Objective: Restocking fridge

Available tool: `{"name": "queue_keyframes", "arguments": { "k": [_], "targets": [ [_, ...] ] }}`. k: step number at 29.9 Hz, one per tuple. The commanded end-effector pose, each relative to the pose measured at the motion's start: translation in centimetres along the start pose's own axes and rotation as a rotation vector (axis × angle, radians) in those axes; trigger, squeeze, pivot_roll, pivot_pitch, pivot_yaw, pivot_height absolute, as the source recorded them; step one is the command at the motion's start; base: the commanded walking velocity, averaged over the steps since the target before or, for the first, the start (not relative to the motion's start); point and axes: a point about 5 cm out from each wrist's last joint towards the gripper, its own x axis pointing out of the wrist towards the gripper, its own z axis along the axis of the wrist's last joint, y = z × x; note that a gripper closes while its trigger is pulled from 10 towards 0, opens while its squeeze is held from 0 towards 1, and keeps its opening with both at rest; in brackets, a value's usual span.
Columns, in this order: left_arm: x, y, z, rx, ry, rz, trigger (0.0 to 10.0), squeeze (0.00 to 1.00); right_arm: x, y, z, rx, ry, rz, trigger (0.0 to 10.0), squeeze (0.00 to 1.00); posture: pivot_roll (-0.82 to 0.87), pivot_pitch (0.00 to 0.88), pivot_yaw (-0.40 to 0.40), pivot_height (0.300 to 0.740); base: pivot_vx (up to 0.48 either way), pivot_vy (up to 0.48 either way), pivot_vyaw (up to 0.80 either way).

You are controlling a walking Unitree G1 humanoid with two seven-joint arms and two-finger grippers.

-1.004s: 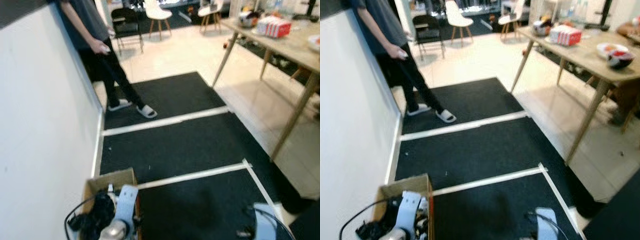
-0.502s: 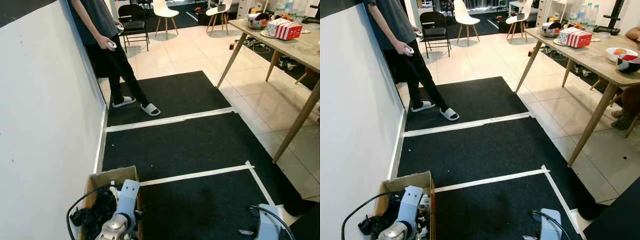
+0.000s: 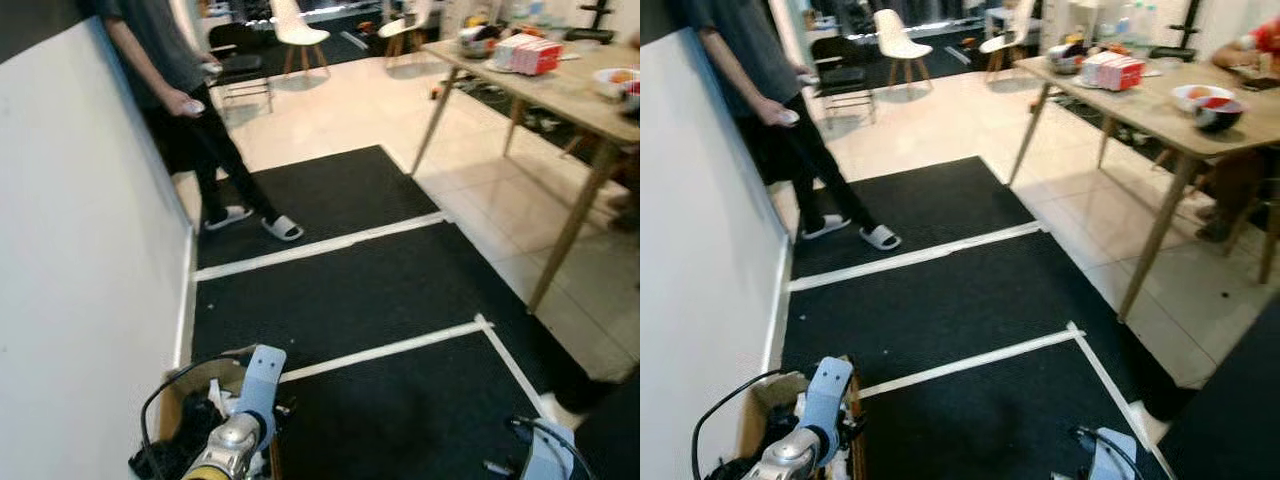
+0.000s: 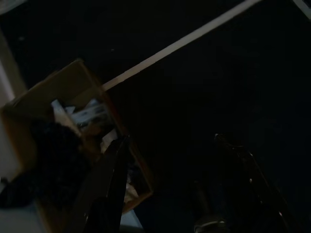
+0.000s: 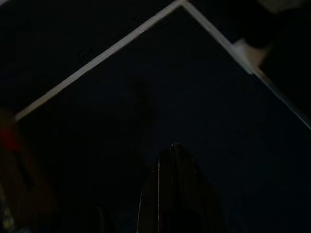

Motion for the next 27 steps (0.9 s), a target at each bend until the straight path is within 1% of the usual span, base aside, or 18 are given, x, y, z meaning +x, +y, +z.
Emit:
{"name": "queue_keyframes", "arguments": {
  "k": [1, 2, 4, 8, 15, 21, 23, 24, 27],
  "targets": [
    [-0.1, 0.4, -0.1, 0.017, 0.012, 0.003, 10.0, 0.00, -0.1, -0.1, -0.4, 0.016, -0.001, -0.007, 10.0, 0.00, -0.09, 0.039, 0.120, 0.740, 0.000, 0.000, -0.78],
    [-0.2, 0.4, -0.3, 0.011, 0.011, 0.008, 10.0, 0.00, -0.2, -0.3, -0.4, 0.022, -0.002, -0.010, 10.0, 0.00, -0.08, 0.029, 0.107, 0.740, 0.000, 0.000, -0.54],
    [-0.2, 0.4, -0.4, 0.007, 0.010, 0.011, 10.0, 0.00, -0.2, -0.4, -0.4, 0.027, -0.003, -0.012, 10.0, 0.00, -0.08, 0.029, 0.107, 0.740, 0.000, 0.000, -0.54],
    [-0.2, 0.4, -0.5, 0.008, 0.008, 0.012, 10.0, 0.00, -0.1, -0.2, -0.2, 0.003, -0.005, 0.006, 10.0, 0.00, -0.09, 0.030, 0.109, 0.740, 0.000, 0.000, 0.00],
    [-0.1, 0.3, 0.0, 0.008, -0.007, 0.014, 10.0, 0.00, 0.0, 0.0, 0.1, 0.008, -0.017, 0.009, 10.0, 0.00, -0.10, 0.016, 0.102, 0.740, 0.000, 0.000, 0.00],
    [0.1, 0.3, 0.5, 0.000, -0.017, 0.019, 10.0, 0.00, 0.0, 0.0, 0.4, 0.010, -0.026, 0.008, 10.0, 0.00, -0.10, 0.017, 0.104, 0.740, 0.000, 0.000, 0.00],
    [0.1, 0.3, 0.6, 0.001, -0.019, 0.018, 10.0, 0.00, 0.0, 0.0, 0.4, 0.012, -0.030, 0.007, 10.0, 0.00, -0.10, 0.030, 0.113, 0.740, 0.000, 0.000, 0.00],
    [0.1, 0.3, 0.7, -0.001, -0.021, 0.022, 10.0, 0.00, 0.0, -0.1, 0.5, 0.012, -0.032, 0.007, 10.0, 0.00, -0.10, 0.029, 0.100, 0.740, 0.000, 0.000, 0.00],
    [0.1, 0.4, 0.8, -0.014, -0.025, 0.028, 10.0, 0.00, 0.0, -0.1, 0.5, 0.008, -0.031, 0.008, 10.0, 0.00, -0.09, 0.028, 0.097, 0.740, 0.000, 0.000, 0.00]
  ]
}}
